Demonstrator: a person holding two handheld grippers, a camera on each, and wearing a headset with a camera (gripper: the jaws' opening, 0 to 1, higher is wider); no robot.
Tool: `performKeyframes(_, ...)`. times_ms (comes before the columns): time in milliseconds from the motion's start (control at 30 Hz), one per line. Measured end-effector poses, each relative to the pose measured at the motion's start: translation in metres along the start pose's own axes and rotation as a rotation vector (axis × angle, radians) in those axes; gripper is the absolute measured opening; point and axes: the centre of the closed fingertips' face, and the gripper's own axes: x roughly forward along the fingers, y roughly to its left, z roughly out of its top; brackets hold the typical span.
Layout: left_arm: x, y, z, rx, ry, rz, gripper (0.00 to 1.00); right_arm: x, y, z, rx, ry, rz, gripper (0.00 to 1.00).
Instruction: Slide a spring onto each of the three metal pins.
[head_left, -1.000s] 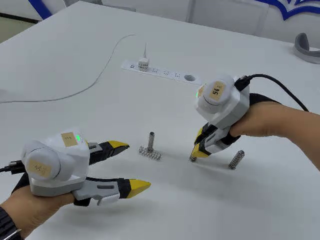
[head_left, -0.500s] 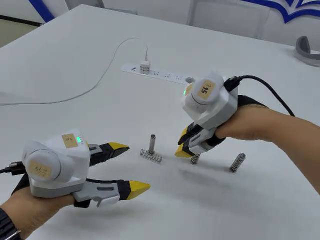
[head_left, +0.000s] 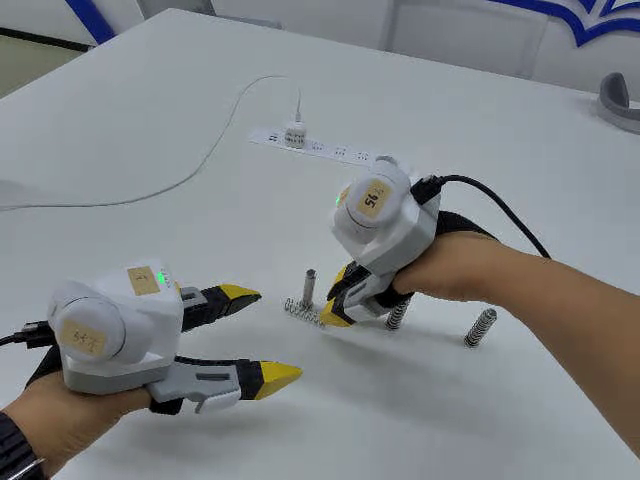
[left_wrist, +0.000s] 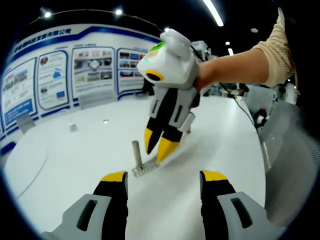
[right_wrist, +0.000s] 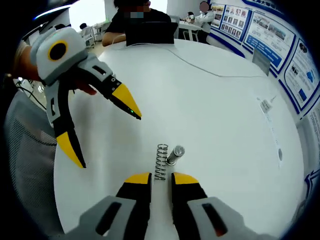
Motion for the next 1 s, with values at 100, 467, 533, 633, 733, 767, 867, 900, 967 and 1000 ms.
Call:
performKeyframes(100,0.0,0.0,0.0,0.0,0.002,-0.001,0.59,0.006,0.002,-0.001,0.01,0.009,0.011,0.16)
performKeyframes(467,-0.001,0.002,0.0,0.0,0.003,0.002,0.58,0.017,0.0,-0.006,0.043,0.04,0.022,0.15)
performKeyframes(533,-0.001,0.002,0.0,0.001,0.003,0.003,0.58,0.018,0.0,-0.008,0.043,0.045,0.025,0.14)
performKeyframes(633,-0.001,0.003,0.0,0.001,0.006,0.004,0.58,0.017,0.001,-0.007,0.05,0.041,0.032,0.12)
performKeyframes(733,-0.002,0.003,-0.001,0.002,0.007,0.004,0.58,0.017,0.002,-0.007,0.033,0.04,0.031,0.12)
performKeyframes(767,-0.002,0.003,-0.001,0.002,0.008,0.003,0.58,0.016,0.002,-0.007,0.029,0.041,0.033,0.12)
performKeyframes(867,-0.002,0.002,-0.001,0.005,0.009,0.002,0.58,0.014,0.007,-0.008,0.014,0.046,0.04,0.12)
performKeyframes(900,-0.001,0.002,-0.001,0.004,0.009,0.002,0.58,0.013,0.009,-0.008,0.009,0.047,0.043,0.12)
performKeyframes(967,-0.001,0.002,-0.001,0.007,0.011,0.0,0.57,0.009,0.012,-0.007,-0.001,0.049,0.044,0.12)
performKeyframes(1000,-0.001,0.001,-0.001,0.008,0.011,-0.001,0.57,0.008,0.012,-0.007,-0.008,0.049,0.045,0.12)
